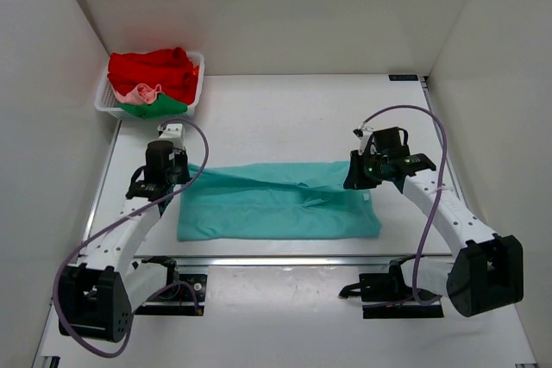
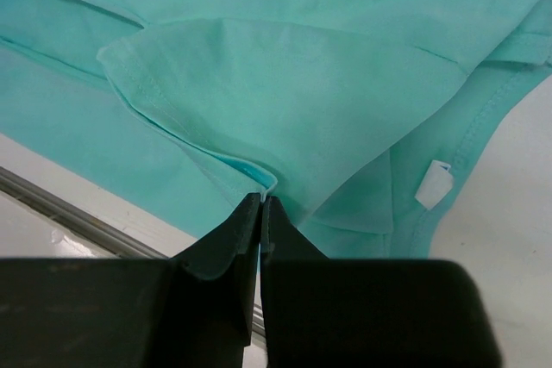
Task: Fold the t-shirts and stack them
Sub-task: Fold the other side of the tshirt into a rectangle
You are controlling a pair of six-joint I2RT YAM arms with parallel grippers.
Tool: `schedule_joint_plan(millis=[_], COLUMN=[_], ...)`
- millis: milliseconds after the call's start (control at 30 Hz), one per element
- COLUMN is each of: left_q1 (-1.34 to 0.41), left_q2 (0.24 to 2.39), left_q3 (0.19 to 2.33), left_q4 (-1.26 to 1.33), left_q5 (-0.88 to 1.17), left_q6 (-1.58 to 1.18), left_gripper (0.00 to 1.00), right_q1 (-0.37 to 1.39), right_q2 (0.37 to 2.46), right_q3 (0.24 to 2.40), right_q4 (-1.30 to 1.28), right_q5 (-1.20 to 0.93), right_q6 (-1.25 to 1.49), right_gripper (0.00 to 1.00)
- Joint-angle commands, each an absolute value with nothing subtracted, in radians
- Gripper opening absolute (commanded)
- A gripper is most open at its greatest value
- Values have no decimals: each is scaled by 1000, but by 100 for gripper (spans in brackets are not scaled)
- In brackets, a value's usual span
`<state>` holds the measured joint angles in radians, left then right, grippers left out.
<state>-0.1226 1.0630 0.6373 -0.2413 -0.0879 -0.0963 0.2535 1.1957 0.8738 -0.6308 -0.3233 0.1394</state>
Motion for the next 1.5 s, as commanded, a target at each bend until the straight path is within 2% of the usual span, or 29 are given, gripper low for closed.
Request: schedule_joint_plan(millis=[0,267,600,1067,1133,1300,1333,1433,1467], left_q1=[-118,-152,-163,-176,-178,-172,-173,-167,-163], left_q2=[990,836,833,813,810,810,814,819,821], left_q3=[589,466,431,431,440,449,445,466,471], left_q4=[-187,-118,-130,-178,-190,-195,-193,-196,-190], left_q5=[-120,-156,-141,-164,-170,-192,-192,-218,-224], left_q6=[-72,-17,-31,-43,-44,-60,-57,-66,-77], left_gripper=[0,0,1,8,20,22,26,53,53], right_q1=[270,304,267,342,345,380,396,419,411], right_q2=[1163,1106,1037,1002,999,985,979,974,973], right_q3=[854,804,762,721,715,684,677,655,650], right_q4=[-623,-643,-701,-758,-770,-790,-793,-795,-798], right_q5=[-325,-325,-347,-373,-377,-387,-390,-417,-414], right_q6=[167,193,172,258,278,345,354,370,373], right_gripper=[0,0,0,0,0,0,0,0,1])
